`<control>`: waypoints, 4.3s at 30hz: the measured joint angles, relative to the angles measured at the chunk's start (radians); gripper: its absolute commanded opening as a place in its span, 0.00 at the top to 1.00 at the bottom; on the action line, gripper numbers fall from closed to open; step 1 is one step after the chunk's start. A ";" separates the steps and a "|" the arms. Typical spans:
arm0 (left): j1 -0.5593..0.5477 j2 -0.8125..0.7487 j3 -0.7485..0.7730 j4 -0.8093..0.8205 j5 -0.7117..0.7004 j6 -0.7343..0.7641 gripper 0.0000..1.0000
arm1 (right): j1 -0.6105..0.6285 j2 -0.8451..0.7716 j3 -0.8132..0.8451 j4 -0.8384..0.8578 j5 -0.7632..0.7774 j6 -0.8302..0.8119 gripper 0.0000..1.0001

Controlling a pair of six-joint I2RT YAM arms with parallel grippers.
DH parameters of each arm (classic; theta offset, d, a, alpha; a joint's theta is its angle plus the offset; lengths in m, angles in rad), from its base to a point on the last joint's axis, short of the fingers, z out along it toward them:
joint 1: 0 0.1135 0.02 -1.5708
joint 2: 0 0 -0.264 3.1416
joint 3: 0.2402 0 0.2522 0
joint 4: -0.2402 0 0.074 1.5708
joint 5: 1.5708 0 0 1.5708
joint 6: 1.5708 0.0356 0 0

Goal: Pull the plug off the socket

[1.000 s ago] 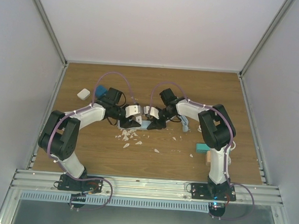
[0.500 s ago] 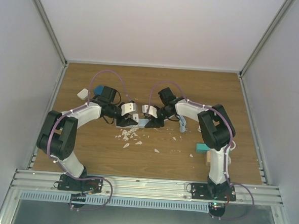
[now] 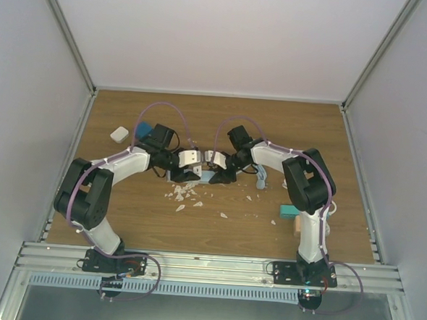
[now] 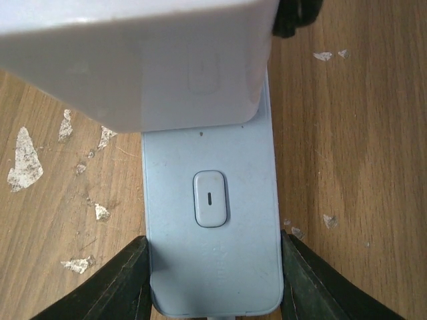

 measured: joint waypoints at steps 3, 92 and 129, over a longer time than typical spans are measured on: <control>0.031 0.000 -0.007 0.003 0.056 0.003 0.27 | 0.001 0.000 0.000 0.008 0.007 0.000 0.87; 0.035 0.056 -0.072 0.098 0.049 -0.009 0.67 | 0.032 -0.003 -0.163 0.340 -0.090 0.126 0.96; 0.502 0.099 0.419 -0.565 -0.266 0.256 0.65 | 0.037 -0.002 -0.140 0.301 -0.072 0.132 0.80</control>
